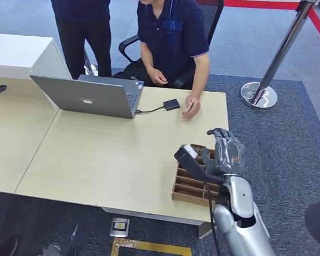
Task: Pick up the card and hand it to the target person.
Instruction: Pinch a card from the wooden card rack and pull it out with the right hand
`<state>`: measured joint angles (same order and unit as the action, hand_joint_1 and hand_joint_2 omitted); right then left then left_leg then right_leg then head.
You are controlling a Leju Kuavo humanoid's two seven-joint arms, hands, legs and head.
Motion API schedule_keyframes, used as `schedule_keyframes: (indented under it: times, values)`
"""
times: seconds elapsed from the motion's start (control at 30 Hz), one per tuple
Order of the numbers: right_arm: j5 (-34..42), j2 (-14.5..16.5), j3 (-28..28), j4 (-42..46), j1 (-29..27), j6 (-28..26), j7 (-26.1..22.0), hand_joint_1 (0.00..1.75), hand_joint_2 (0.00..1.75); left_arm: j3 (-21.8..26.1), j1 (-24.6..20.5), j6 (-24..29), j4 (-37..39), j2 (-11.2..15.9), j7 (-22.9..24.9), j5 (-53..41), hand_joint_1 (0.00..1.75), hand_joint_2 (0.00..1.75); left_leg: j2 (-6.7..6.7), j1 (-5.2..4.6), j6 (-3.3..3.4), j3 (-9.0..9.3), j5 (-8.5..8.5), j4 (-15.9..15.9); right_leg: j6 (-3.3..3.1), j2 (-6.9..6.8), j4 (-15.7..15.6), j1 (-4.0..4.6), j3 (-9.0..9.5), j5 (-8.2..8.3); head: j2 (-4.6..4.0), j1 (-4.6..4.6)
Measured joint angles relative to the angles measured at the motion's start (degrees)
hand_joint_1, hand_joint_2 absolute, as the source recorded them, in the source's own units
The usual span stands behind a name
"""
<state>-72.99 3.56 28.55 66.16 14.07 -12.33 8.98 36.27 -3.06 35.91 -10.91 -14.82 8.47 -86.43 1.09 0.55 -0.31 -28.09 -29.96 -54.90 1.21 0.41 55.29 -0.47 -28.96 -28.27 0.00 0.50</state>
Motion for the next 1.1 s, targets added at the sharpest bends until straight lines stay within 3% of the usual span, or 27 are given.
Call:
schedule_keyframes:
  times: [1.1]
  values:
    - [0.66, 3.66, 0.52, -11.34, 4.78, 1.46, 1.12, 0.72, 1.75, -0.12, -0.08, -0.71, 0.07, -0.04, 0.41, -0.12, 0.00, 0.00, 0.00, 0.00, 0.00, -0.02, 0.00, 0.00, 0.00, 0.00, 0.00, 0.00, -0.02, 0.00, 0.00, 0.00]
